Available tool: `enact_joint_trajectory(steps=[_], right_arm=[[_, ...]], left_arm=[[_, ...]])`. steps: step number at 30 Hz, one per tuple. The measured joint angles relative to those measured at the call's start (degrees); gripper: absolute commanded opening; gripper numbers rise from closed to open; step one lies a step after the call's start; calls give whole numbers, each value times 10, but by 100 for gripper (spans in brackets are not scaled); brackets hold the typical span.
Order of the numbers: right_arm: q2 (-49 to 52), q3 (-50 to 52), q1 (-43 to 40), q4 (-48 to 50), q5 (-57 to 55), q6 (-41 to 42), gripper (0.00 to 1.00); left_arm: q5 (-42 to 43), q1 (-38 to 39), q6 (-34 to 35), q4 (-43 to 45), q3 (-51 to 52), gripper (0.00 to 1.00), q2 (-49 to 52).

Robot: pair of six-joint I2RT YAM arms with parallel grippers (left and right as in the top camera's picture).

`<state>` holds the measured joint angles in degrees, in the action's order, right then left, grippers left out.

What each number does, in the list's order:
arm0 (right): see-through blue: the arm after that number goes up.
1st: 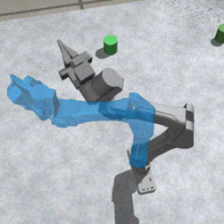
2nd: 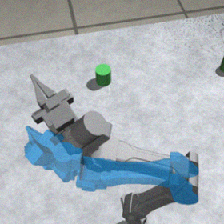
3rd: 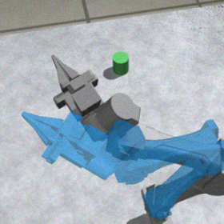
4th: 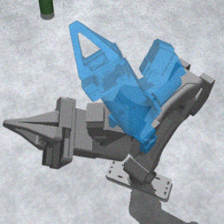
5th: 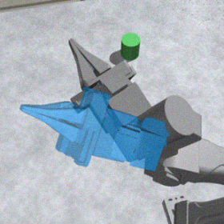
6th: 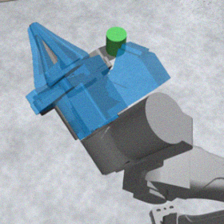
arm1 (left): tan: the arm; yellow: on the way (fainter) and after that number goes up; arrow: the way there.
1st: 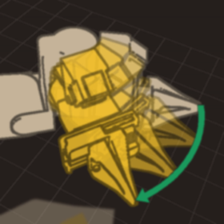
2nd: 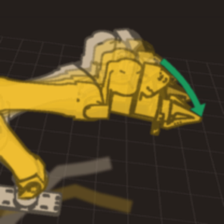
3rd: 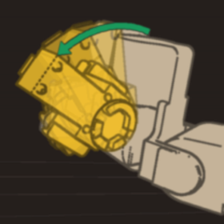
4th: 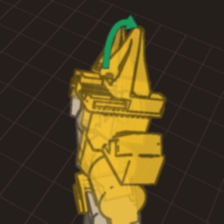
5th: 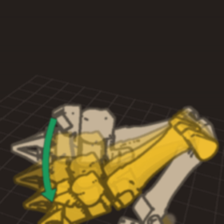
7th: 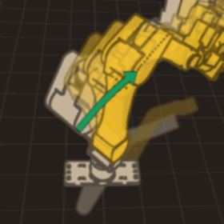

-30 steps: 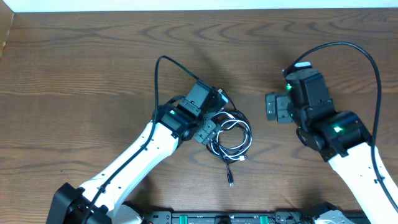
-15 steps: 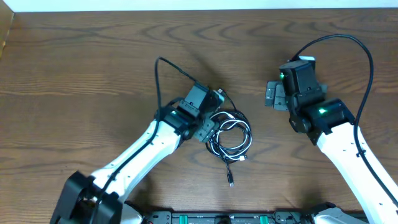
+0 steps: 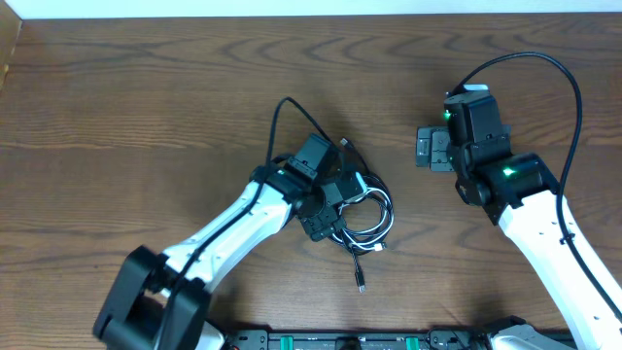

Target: Untangle cables

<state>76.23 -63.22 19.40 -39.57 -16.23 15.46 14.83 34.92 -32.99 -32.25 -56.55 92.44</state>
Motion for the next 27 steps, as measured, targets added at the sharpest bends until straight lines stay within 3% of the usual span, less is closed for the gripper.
enact_joint_trajectory(steps=[4,10,14,15,17,21,24,27], right_arm=[[0,0,0,0,11,-4,99],[0,0,0,0,25,-10,99],[0,0,0,0,28,-11,97],[0,0,0,0,28,-11,93],[0,0,0,0,28,-12,80],[0,0,0,0,28,-21,38],[0,0,0,0,29,-22,21],[0,0,-1,0,30,-24,14]], left_arm=[[2,0,-10,32,0,71,43],[5,0,-16,58,0,46,75],[6,0,-21,63,0,13,75],[5,0,-20,64,0,8,75],[5,0,-22,66,0,8,75],[1,0,-19,63,0,7,70],[-11,0,-15,56,0,7,39],[-23,0,-12,55,0,7,-21]])
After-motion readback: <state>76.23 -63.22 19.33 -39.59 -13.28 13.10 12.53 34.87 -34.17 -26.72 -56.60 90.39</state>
